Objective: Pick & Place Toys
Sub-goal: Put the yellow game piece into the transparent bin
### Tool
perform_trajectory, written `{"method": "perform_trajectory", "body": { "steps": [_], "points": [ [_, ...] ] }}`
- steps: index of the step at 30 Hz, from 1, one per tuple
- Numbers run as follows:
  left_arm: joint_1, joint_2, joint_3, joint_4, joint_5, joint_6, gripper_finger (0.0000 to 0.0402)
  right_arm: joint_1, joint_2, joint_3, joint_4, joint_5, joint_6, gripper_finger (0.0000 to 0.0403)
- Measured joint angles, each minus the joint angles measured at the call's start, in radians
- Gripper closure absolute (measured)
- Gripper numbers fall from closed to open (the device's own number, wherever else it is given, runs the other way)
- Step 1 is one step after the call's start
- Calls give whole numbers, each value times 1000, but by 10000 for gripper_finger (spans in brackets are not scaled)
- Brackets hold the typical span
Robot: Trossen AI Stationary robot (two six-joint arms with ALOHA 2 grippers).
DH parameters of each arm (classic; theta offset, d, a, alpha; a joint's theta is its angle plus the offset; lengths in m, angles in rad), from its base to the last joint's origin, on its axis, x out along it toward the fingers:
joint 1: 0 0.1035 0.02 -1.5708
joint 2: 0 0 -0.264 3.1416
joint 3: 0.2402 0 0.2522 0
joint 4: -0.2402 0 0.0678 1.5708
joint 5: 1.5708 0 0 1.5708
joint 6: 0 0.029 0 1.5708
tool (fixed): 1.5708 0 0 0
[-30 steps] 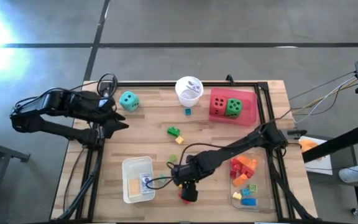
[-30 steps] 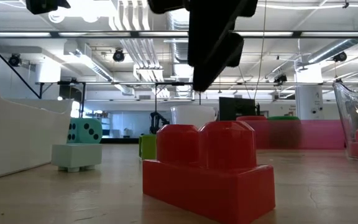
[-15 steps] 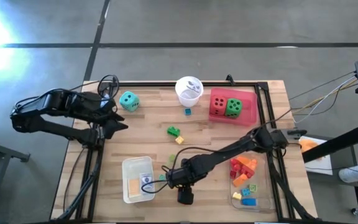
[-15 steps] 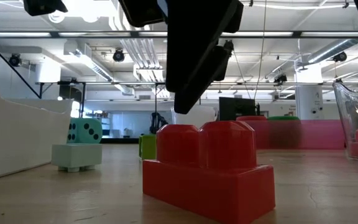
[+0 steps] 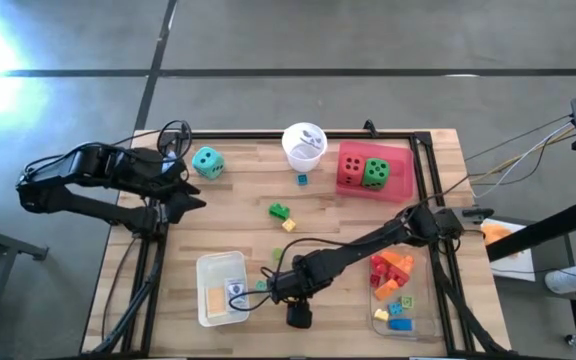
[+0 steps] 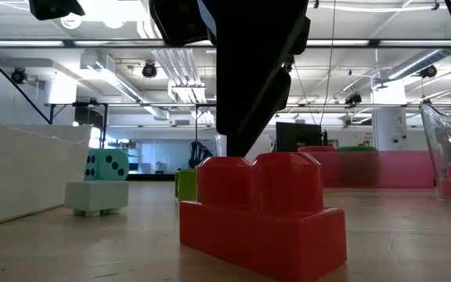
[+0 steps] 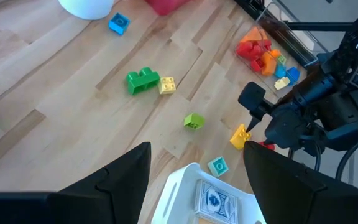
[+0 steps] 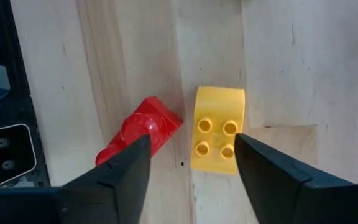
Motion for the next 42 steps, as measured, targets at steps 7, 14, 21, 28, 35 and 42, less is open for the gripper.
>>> {"method": "perform_trajectory", "body": {
  "steps": [7, 14, 21, 28, 35, 42],
  "points": [
    [0, 0, 0, 0, 0, 0, 140, 1, 0, -2, 1, 47, 3, 104],
    [0, 0, 0, 0, 0, 0, 141, 15, 0, -5, 0, 114, -89, 89],
    [0, 0, 0, 0, 0, 1, 141, 30, 0, -25, 3, 161, -117, 116],
    [0, 0, 0, 0, 0, 7, 141, 34, 0, -66, 11, 159, -102, 162],
    [0, 0, 0, 0, 0, 7, 141, 37, -2, -79, 36, 158, -103, 178],
    [0, 0, 0, 0, 0, 7, 141, 43, -2, -93, 55, 158, -106, 178]
  ]
}}
